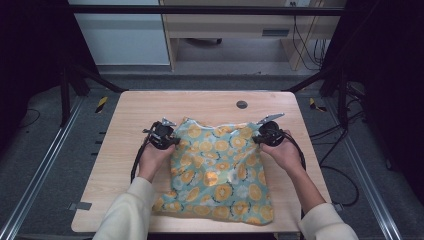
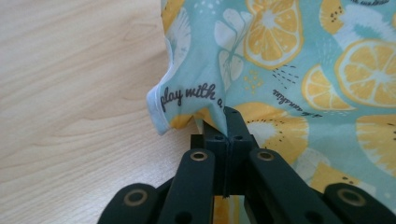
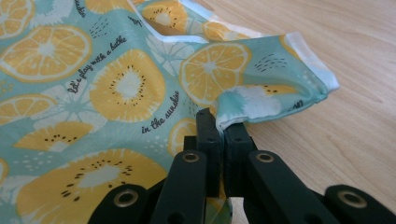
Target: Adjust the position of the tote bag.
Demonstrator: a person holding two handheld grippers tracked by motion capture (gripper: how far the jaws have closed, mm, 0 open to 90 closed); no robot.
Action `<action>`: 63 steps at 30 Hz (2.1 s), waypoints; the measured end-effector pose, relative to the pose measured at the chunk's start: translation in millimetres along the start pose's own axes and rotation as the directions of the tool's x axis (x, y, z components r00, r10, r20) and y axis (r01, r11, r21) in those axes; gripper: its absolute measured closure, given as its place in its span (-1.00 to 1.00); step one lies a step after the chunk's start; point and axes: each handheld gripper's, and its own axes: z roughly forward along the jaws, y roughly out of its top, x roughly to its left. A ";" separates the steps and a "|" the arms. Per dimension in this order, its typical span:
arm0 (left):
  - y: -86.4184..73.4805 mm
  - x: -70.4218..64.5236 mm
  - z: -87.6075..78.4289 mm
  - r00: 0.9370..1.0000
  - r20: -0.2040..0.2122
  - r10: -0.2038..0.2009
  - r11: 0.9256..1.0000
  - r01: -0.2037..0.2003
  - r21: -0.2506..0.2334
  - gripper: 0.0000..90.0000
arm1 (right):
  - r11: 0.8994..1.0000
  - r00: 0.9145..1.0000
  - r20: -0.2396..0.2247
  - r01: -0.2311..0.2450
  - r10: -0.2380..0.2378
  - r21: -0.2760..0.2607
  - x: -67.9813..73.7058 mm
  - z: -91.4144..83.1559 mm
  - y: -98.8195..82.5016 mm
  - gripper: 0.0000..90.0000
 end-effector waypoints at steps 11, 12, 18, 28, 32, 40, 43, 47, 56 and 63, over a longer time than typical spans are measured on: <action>7.0 -9.6 -31.7 0.991 -0.057 0.120 0.990 -0.123 -0.062 1.00 | 0.995 1.000 0.003 0.024 -0.024 -0.101 2.5 -21.5 2.9 0.95; 8.2 -10.0 -34.6 0.989 -0.068 0.129 0.988 -0.134 -0.072 1.00 | 0.993 0.999 0.004 0.037 -0.037 -0.114 2.4 -24.5 3.3 0.96; 11.3 -8.8 -40.5 0.985 -0.086 0.147 0.982 -0.156 -0.105 1.00 | 0.980 0.997 -0.035 0.054 -0.062 -0.192 0.3 -38.8 3.5 0.96; 22.1 -9.7 -48.5 0.978 -0.105 0.182 0.971 -0.196 -0.141 1.00 | 0.973 0.996 -0.043 0.063 -0.074 -0.222 -4.8 -46.3 4.8 0.94; 24.6 -9.5 -50.3 0.975 -0.107 0.194 0.968 -0.208 -0.141 1.00 | 0.974 0.996 -0.048 0.062 -0.074 -0.216 -5.9 -45.2 4.3 0.91; 29.6 -10.8 -50.4 0.975 -0.096 0.199 0.964 -0.212 -0.162 1.00 | 0.977 0.996 -0.059 0.057 -0.071 -0.206 -8.1 -41.7 5.8 0.75; 32.5 -11.4 -50.6 0.973 -0.093 0.211 0.961 -0.224 -0.164 1.00 | 0.978 0.997 -0.052 0.049 -0.061 -0.201 -9.9 -42.2 8.9 0.56; 34.7 -11.8 -51.3 0.972 -0.085 0.219 0.959 -0.230 -0.168 1.00 | 0.982 0.997 -0.054 0.039 -0.050 -0.186 -11.7 -40.9 12.1 0.38; 39.4 -14.6 -55.6 0.961 -0.088 0.262 0.946 -0.274 -0.175 1.00 | 0.980 0.997 -0.075 0.016 -0.032 -0.196 -14.9 -42.6 17.5 0.87; 32.5 -8.6 -61.9 0.961 -0.078 0.264 0.944 -0.274 -0.184 1.00 | 0.973 0.995 -0.087 0.025 -0.046 -0.230 -18.8 -54.3 9.6 0.93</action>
